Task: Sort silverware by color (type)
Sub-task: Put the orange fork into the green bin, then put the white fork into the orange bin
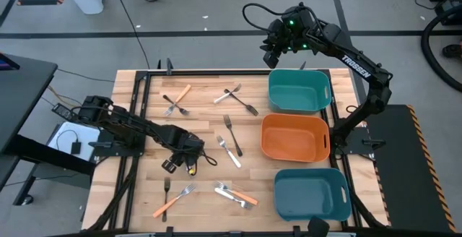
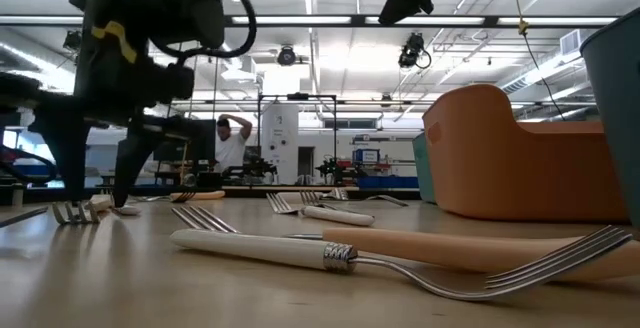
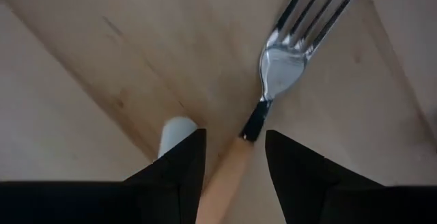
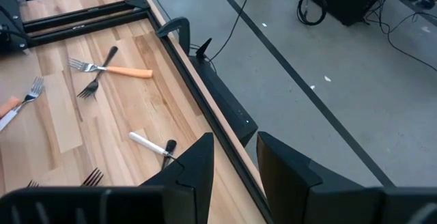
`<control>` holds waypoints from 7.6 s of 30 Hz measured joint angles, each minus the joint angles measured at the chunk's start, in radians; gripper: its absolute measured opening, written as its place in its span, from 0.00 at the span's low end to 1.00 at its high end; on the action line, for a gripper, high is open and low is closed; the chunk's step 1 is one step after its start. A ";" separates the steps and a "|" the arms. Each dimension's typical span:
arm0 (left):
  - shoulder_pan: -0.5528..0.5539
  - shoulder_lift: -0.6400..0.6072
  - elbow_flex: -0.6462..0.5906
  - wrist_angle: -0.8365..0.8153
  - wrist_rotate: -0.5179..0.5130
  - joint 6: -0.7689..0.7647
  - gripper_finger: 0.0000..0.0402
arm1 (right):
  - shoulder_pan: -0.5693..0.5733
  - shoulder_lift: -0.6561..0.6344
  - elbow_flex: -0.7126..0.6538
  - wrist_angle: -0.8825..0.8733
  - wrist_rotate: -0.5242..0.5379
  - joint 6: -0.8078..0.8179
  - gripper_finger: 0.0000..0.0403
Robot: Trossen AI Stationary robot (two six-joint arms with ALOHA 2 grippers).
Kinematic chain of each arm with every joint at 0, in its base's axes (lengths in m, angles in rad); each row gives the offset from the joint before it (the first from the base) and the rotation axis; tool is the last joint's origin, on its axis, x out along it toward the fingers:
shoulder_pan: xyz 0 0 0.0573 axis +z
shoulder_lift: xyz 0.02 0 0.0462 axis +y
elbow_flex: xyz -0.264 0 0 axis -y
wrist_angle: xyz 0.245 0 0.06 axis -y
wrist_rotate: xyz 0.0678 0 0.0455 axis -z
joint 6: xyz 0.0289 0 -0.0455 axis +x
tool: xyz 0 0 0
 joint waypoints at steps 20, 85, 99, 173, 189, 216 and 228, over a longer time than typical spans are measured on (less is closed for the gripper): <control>0.001 0.001 -0.041 0.046 -0.014 -0.015 0.10 | 0.000 0.000 0.000 0.000 0.000 0.001 0.30; 0.429 -0.001 0.524 0.798 -0.402 -0.411 0.11 | 0.316 -0.026 -0.093 0.220 0.225 0.239 0.28; 0.441 0.001 0.523 0.797 -0.334 -0.410 0.13 | 0.316 -0.026 -0.092 0.195 0.218 0.166 0.03; 0.722 0.359 0.523 0.262 -0.056 -0.381 0.31 | 0.108 -0.121 -0.276 -0.314 0.051 0.479 0.21; 0.766 0.428 0.523 0.219 0.015 -0.413 0.31 | 0.108 -0.121 -0.276 -0.313 0.051 0.479 0.21; 0.746 0.382 0.519 0.121 -0.012 -0.328 0.08 | 0.108 -0.121 -0.277 -0.313 0.051 0.476 0.21; 0.715 0.105 0.523 0.178 0.004 -0.398 0.08 | 0.152 -0.121 -0.277 -0.301 -0.090 0.542 0.21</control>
